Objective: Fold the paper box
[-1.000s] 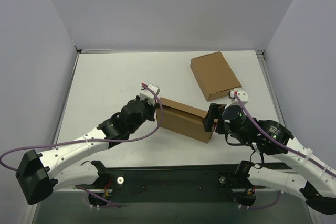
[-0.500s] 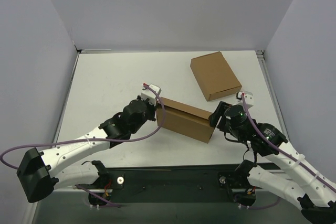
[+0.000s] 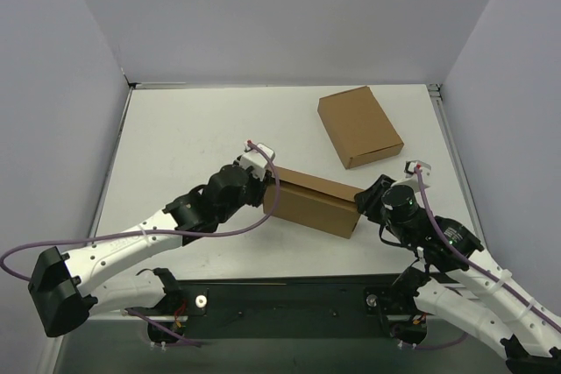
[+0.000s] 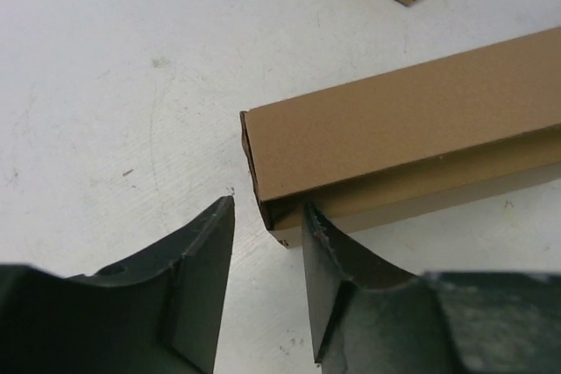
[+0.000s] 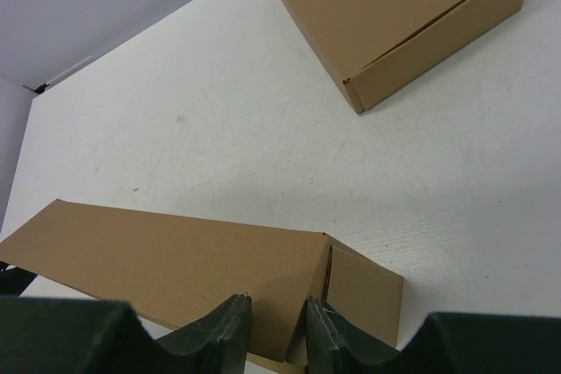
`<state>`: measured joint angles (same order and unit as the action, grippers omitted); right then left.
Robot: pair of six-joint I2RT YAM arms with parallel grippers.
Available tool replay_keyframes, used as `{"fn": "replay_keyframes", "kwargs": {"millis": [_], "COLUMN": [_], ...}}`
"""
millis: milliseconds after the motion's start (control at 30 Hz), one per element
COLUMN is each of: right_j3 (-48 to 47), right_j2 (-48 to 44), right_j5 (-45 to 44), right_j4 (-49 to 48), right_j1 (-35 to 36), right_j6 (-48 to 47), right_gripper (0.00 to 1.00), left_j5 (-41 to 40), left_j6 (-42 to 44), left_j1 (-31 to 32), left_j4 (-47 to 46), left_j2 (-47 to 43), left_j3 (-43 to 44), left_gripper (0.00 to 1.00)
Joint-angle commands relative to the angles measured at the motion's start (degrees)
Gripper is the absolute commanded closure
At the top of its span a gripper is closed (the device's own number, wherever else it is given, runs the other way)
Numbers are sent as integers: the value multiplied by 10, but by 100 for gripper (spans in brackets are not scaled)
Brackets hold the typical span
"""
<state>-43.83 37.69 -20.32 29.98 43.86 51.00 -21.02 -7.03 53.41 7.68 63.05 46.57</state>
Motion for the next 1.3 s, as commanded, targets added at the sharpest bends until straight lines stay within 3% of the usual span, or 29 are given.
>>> {"fn": "replay_keyframes", "kwargs": {"millis": [0, 100, 333, 467, 633, 900, 1267], "right_j3": [36, 39, 45, 44, 44, 45, 51], "right_j2": [12, 12, 5, 7, 5, 3, -3], "right_j5": [-7, -10, -10, -12, -13, -14, -19], "right_j4": [68, 69, 76, 82, 84, 84, 85], "right_j1": [-2, -2, -1, 0, 1, 3, 4], "right_j6": [-1, 0, -10, -22, -25, -25, -28], "right_gripper": [73, 75, 80, 80, 81, 81, 81], "left_j5": [70, 108, 175, 246, 279, 298, 357], "left_j6": [18, 24, -2, -43, -94, -124, -142], "left_j1": [8, 8, -14, -83, -147, -185, -216], "left_j4": [104, 137, 208, 183, 134, 15, -50], "left_j2": [-17, -39, -77, -66, -37, 16, 33], "left_j3": [30, 48, 104, 148, 160, 114, 24], "left_gripper": [49, 41, 36, 36, 36, 36, 36]}}
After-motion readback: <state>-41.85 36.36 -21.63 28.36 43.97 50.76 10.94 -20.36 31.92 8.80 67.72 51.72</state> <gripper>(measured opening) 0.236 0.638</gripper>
